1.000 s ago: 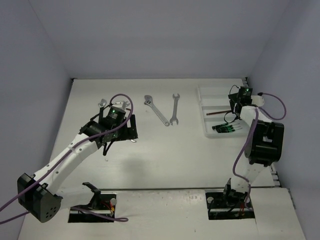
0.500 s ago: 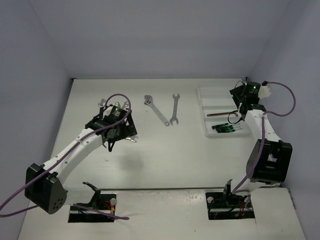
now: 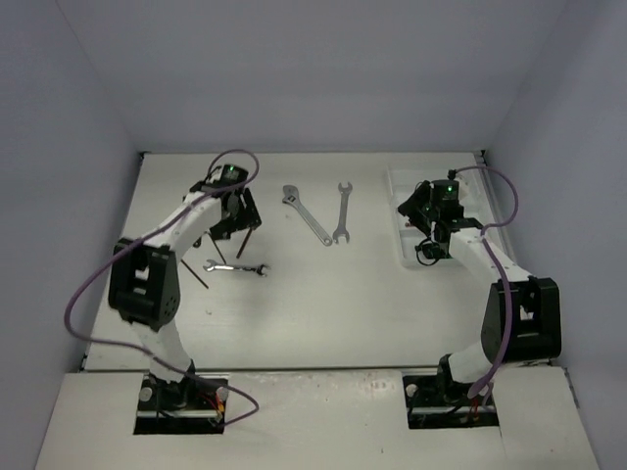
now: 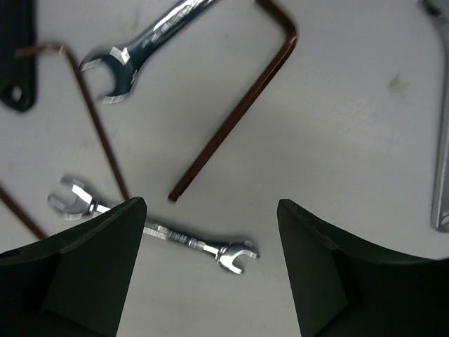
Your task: Sort the tools into containers
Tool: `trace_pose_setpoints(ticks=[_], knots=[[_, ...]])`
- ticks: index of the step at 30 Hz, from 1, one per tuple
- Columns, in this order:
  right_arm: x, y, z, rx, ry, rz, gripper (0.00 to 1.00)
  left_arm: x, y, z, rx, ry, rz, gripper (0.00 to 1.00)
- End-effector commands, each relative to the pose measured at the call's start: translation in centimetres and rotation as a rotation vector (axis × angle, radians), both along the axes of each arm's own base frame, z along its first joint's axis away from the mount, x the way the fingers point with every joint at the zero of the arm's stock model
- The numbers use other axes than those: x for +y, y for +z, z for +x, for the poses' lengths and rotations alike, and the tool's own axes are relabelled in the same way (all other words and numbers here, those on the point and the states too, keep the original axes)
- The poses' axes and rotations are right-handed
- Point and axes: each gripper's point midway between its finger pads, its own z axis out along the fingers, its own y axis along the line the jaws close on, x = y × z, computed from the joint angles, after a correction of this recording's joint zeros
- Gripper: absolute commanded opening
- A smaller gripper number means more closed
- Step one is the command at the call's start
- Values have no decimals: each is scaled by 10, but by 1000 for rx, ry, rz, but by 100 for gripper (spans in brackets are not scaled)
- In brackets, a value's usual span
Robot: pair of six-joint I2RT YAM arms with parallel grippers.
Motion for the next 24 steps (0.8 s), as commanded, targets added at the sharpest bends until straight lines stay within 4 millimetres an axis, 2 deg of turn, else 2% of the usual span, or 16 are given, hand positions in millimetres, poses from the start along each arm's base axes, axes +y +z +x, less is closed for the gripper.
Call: trace_pose_setpoints(ticks=[1,7,11,14,19,22,24], knots=[[4,31,-2,-105,56,-11,50,1,-19,14,133,-276,124,67],[6,30,-15,-106,81,-5,50,0,-44,23,194,-387,147,52],[7,29,-21,-107,86,-4,50,1,-52,25,212,-451,151,48],[7,29,-23,-109,88,-4,50,-3,-62,14,265,-482,120,36],[8,29,-22,-107,89,3,50,1,-84,-9,344,-489,113,14],[13,34,-20,-119,112,3,50,-5,-86,-14,352,-513,80,0],[18,40,-19,-132,133,3,50,-13,-71,-9,307,-538,62,0]])
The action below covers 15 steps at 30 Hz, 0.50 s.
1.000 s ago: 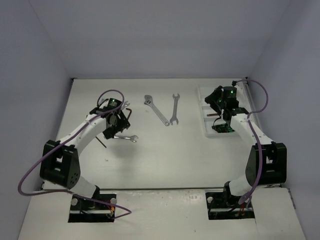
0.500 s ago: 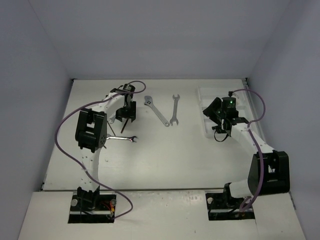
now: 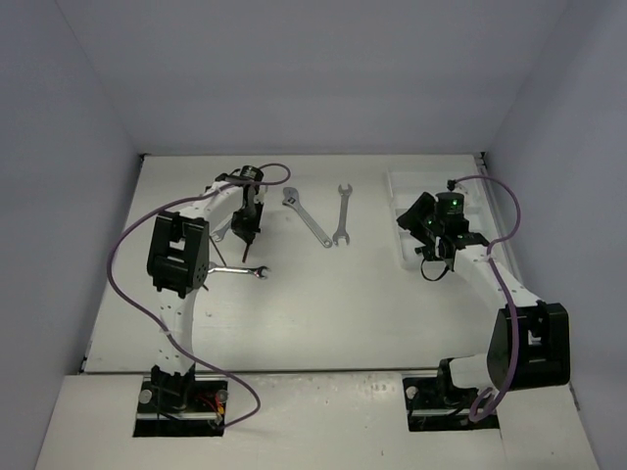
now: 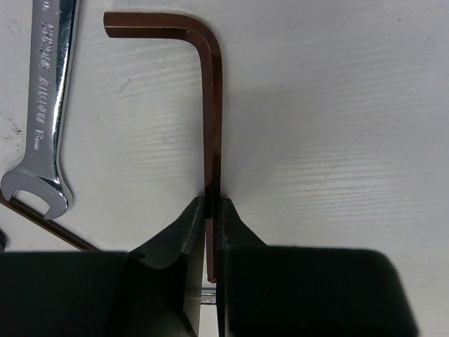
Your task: Sort the tools into containers
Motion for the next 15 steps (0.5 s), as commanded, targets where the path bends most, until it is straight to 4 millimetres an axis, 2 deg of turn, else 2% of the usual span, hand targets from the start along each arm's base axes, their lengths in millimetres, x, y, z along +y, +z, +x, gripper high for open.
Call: trace_pose_setpoints(ticks=[1,6,9,11,15], knots=[[15,38,12,-117,64,8,50,-10,10,-21,47,-80,-32,0],[55,58,14,-162,175,17,50,-49,86,-13,-137,-165,-106,0],[89,81,17,-219,251,38,51,-84,129,-24,-225,-223,-181,0],[114,93,15,-249,305,60,50,-103,151,-33,-264,-231,-233,0],[145,122,18,-324,367,124,48,-137,198,-50,-365,-249,-381,0]])
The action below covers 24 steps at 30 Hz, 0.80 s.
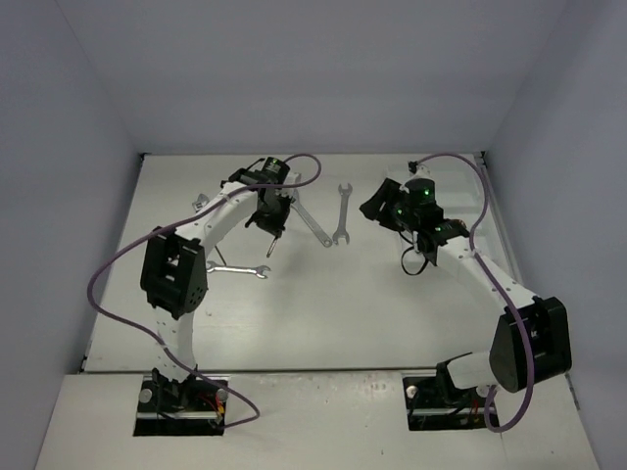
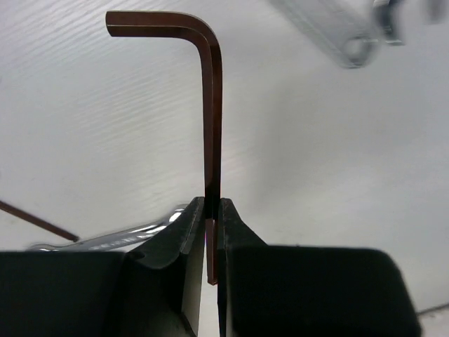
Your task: Sort the tools into containers
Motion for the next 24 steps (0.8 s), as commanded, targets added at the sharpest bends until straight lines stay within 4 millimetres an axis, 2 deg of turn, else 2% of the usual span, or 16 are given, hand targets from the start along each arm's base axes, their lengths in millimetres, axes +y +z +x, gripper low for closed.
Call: trace_pose_setpoints(ticks=[1,7,11,16,24], knots=[[42,64,15,-173,94,112,48,-47,108,-14,-192,-26,-280,0],[75,84,18,-220,168,141,43,-77,149,-36,-230,-80,-429,0],[90,92,19,-242,204,147,41,-88,162,-43,-239,-95,-491,0],[97,100,18,-273,222,149,42,-91,164,-44,-229,-91,-507,0],[97,102,17,-283,218,146,43,-94,160,-37,-226,-86,-499,0]])
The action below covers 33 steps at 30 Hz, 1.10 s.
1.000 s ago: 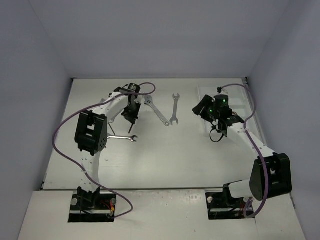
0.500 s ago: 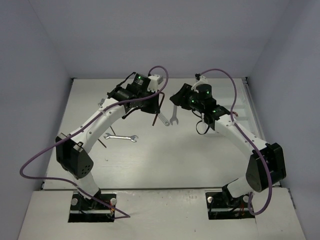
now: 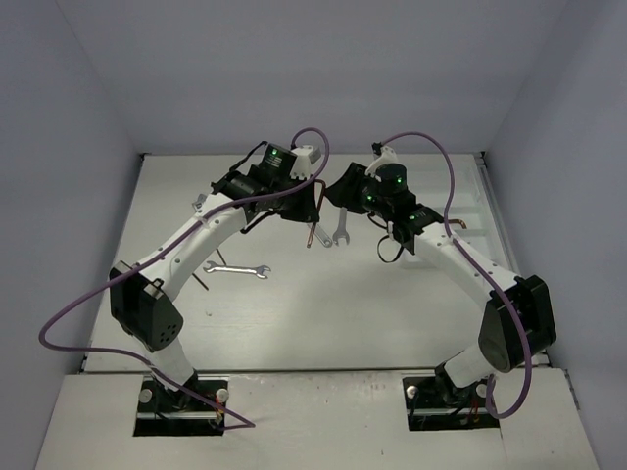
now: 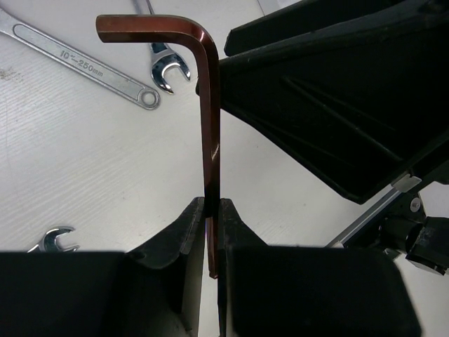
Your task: Sort the tools into containers
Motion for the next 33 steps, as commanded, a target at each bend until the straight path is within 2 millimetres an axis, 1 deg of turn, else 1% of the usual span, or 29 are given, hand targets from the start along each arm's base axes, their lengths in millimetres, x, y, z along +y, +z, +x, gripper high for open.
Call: trace_pose_setpoints(ticks=[1,8,14,20,23,25,28,33], knots=[[10,56,8,-163,18,69,43,-15,37,8,-88,-17,-95,0],[-4,58,5,-196,-26,34,43,-15,42,13,-107,-12,-95,0],[-3,58,3,-197,-17,34,43,-15,42,15,-108,-13,-93,0],[-4,61,5,-202,-25,37,44,-12,36,17,-106,-2,-77,0],[-8,62,5,-204,-49,34,44,-8,34,20,-105,10,-69,0],[-15,62,7,-211,-83,26,44,-4,33,23,-103,23,-67,0],[-12,64,6,-215,-62,29,45,-4,32,23,-100,23,-65,0],[1,60,4,-198,5,41,46,-7,31,23,-94,17,-69,0]])
